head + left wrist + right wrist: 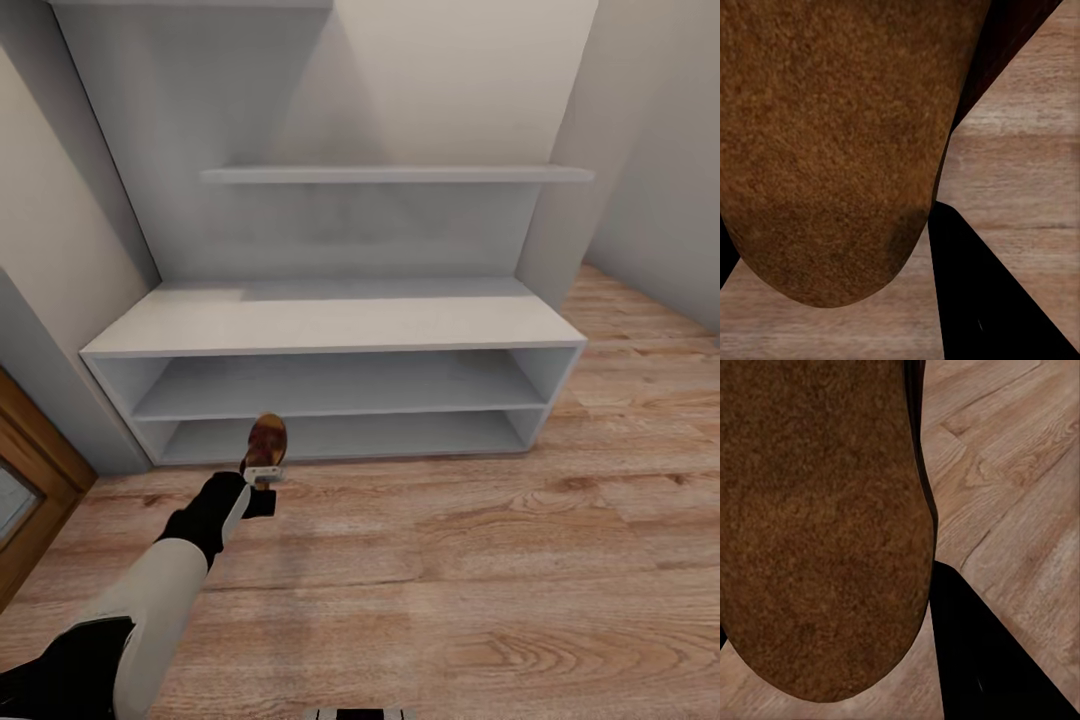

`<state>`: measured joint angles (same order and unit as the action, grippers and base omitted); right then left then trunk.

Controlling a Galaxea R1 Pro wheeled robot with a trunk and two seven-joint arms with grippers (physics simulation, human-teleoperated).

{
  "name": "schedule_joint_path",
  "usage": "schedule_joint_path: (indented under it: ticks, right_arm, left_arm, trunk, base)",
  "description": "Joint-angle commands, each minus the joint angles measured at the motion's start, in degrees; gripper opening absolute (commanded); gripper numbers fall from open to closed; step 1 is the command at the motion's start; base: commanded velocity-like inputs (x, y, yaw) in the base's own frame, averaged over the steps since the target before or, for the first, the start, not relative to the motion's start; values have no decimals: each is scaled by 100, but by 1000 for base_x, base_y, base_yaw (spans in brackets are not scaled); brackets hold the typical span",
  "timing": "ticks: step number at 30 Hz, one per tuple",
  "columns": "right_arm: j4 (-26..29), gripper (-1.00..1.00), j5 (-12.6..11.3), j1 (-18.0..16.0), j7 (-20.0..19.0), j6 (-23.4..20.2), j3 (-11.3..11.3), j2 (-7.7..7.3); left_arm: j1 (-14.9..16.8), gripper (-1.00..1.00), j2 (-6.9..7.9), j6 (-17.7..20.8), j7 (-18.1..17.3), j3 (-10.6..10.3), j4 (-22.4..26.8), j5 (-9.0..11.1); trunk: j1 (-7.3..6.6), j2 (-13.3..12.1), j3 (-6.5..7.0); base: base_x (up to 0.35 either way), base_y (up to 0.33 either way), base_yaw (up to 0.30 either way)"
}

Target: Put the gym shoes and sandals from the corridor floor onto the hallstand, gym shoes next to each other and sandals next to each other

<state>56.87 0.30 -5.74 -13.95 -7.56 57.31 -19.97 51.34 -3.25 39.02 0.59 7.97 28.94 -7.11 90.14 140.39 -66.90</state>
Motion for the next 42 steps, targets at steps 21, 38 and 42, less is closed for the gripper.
schedule_joint_path:
  ticks: [21,38,42]
  right_arm:
    - [8,-100,-21,-6,-37,-44,17,2]
    - [-1,-100,-9,-6,-46,-31,8,28]
    - [-1,-100,-12,-6,-46,-30,8,28]
  left_arm:
    - [42,-100,-18,27,-36,47,523,-84]
    - [0,-100,-8,51,-16,55,509,-80]
    - [-1,-100,-9,53,-12,55,520,-73]
  trunk:
    - [171,294,-414]
    - [171,294,-414]
    - [171,294,-414]
  base:
    - [0,0,0]
    - [301,-1,0]
    - [312,-102,0]
